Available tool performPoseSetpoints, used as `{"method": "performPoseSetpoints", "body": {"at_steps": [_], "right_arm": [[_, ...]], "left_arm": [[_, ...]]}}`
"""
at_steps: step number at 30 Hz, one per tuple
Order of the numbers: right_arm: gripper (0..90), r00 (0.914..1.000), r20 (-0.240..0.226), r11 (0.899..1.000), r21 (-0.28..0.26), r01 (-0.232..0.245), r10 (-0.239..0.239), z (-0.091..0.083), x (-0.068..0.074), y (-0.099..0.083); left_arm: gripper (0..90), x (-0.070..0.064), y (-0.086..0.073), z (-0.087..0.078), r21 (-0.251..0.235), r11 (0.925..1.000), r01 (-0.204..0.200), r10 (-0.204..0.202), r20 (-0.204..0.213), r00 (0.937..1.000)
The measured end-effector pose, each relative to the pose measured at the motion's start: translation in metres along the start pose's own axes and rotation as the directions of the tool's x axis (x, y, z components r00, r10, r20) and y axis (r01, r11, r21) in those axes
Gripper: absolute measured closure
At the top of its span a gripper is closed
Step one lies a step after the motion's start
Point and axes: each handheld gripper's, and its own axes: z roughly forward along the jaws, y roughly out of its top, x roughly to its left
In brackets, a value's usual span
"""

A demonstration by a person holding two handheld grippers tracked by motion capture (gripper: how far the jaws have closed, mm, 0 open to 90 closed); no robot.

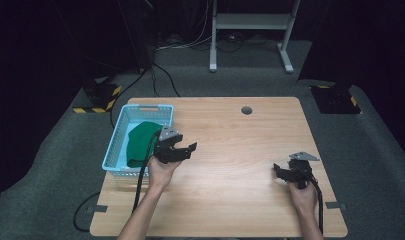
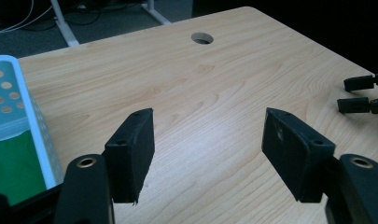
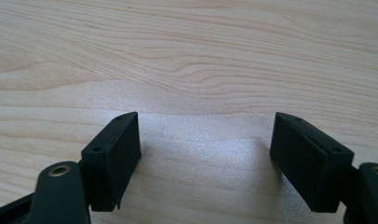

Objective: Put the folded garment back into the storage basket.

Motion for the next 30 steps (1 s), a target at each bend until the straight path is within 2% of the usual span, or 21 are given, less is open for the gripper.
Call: {"method": "performPoseSetpoints", "body": {"at_steps": [8, 11, 20, 30], "right_arm": [[24.3, 1.0000, 0.000, 1.000, 0.000, 0.000, 0.000, 0.000, 0.000, 0.000], [24.3, 1.0000, 0.000, 1.000, 0.000, 0.000, 0.000, 0.000, 0.000, 0.000], [24.4, 1.0000, 0.001, 1.000, 0.000, 0.000, 0.000, 0.000, 0.000, 0.000], [24.4, 1.0000, 0.000, 1.000, 0.000, 0.000, 0.000, 0.000, 0.000, 0.000]], "left_arm": [[34.5, -0.004, -0.003, 0.003, -0.002, 0.9999, 0.010, -0.010, 0.012, 0.9999], [34.5, -0.006, -0.004, 0.003, -0.003, 1.0000, -0.003, 0.003, 0.000, 1.0000], [34.5, -0.012, -0.005, 0.005, -0.004, 0.9999, -0.011, 0.011, 0.014, 0.9999], [34.5, -0.015, -0.010, 0.010, -0.002, 1.0000, 0.004, -0.004, 0.027, 0.9996]]}}
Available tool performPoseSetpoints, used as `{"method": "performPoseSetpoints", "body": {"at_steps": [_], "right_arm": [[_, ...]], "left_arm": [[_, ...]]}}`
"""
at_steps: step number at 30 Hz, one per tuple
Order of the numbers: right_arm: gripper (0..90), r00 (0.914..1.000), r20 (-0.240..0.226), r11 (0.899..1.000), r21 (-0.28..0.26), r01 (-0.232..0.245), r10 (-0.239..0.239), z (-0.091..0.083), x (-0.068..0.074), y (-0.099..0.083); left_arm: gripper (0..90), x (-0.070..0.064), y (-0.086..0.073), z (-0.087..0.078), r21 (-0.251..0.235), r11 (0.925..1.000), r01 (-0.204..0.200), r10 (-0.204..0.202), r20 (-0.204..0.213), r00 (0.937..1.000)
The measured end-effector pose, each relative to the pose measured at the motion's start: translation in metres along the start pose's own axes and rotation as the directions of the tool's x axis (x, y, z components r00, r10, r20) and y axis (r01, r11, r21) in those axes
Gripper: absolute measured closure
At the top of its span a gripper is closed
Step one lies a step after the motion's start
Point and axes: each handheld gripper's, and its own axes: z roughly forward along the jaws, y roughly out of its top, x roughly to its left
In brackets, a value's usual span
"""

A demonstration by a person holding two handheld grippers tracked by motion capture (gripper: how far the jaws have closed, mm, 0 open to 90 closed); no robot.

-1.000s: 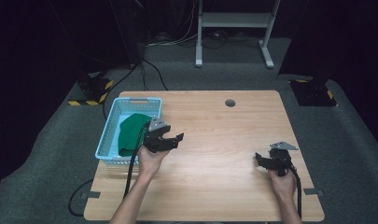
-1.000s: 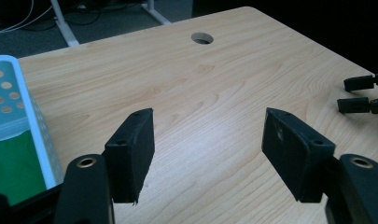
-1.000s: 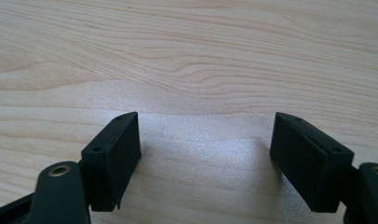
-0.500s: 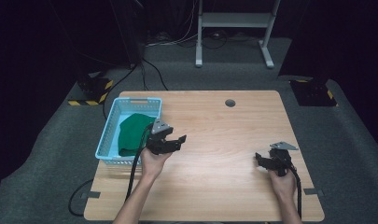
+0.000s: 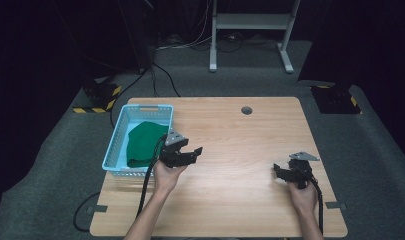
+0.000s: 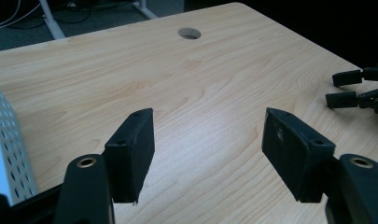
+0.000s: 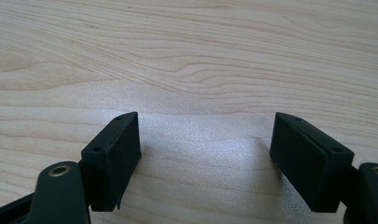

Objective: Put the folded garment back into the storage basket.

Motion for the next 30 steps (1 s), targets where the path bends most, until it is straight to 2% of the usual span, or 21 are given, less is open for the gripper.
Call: {"method": "performPoseSetpoints", "body": {"at_steps": [30], "right_arm": [[24.3, 1.0000, -0.001, 1.000, 0.000, 0.000, 0.000, 0.000, 0.000, 0.000]], "left_arm": [[34.6, -0.008, -0.016, 0.015, 0.017, 0.9997, 0.020, -0.020, 0.016, 0.9997]]}}
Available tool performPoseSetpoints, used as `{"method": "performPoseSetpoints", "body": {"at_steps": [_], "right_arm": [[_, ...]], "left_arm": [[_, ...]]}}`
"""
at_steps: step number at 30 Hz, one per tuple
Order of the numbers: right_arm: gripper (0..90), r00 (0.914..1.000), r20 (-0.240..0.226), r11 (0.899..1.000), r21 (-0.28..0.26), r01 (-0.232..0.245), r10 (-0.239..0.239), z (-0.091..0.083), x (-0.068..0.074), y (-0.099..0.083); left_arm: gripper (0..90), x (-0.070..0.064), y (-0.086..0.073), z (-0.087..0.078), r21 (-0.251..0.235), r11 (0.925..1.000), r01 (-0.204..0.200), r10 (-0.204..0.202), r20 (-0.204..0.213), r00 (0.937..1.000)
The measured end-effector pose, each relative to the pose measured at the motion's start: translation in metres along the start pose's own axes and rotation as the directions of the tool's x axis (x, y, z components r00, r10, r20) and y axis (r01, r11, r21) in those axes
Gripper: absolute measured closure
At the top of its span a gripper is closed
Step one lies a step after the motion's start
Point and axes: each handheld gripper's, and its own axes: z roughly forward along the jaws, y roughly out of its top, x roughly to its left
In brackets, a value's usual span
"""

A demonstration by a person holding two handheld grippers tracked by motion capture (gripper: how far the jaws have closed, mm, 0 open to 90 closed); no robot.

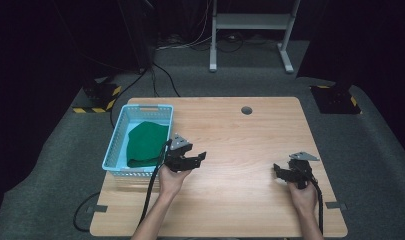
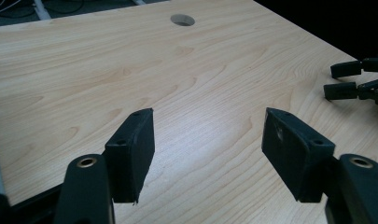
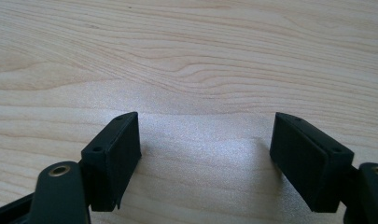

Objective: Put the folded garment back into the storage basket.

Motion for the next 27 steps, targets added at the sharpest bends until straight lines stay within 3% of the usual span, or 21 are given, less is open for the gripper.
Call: {"method": "performPoseSetpoints", "body": {"at_steps": [11, 27], "right_arm": [[24.3, 1.0000, 0.000, 1.000, 0.000, 0.000, 0.000, 0.000, 0.000, 0.000], [24.3, 1.0000, 0.000, 1.000, 0.000, 0.000, 0.000, 0.000, 0.000, 0.000]], "left_arm": [[34.9, -0.001, -0.004, 0.004, 0.002, 0.9998, 0.020, -0.020, 0.007, 0.9998], [35.4, -0.004, -0.014, 0.016, 0.027, 0.9995, 0.018, -0.018, 0.004, 0.9998]]}}
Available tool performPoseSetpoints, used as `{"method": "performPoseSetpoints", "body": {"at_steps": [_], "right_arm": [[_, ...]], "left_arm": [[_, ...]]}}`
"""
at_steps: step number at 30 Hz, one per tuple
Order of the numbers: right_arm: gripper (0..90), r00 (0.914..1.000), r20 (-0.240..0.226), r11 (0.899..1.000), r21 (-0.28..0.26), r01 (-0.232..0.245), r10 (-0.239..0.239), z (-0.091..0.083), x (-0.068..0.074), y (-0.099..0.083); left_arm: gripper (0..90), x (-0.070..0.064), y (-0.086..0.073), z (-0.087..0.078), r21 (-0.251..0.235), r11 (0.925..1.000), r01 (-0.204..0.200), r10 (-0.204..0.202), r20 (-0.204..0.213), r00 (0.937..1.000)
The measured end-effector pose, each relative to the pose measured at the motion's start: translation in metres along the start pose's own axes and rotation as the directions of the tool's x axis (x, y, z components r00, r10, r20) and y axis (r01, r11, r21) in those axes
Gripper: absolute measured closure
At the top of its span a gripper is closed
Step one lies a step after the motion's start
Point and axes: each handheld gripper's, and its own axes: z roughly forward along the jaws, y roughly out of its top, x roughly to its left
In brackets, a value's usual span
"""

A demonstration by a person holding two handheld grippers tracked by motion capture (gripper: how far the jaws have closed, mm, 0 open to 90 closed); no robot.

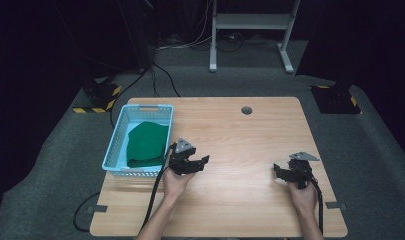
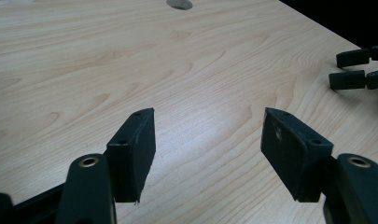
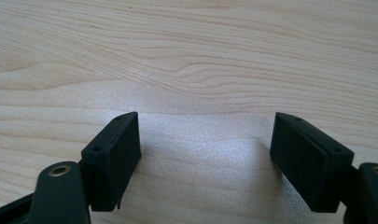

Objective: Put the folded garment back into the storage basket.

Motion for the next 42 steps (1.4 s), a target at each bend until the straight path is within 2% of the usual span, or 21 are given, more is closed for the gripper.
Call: {"method": "performPoseSetpoints", "body": {"at_steps": [42], "right_arm": [[24.3, 1.0000, 0.000, 1.000, 0.000, 0.000, 0.000, 0.000, 0.000, 0.000]], "left_arm": [[35.7, 0.003, -0.027, 0.028, 0.080, 0.9968, 0.011, -0.007, -0.051, 0.9987]]}}
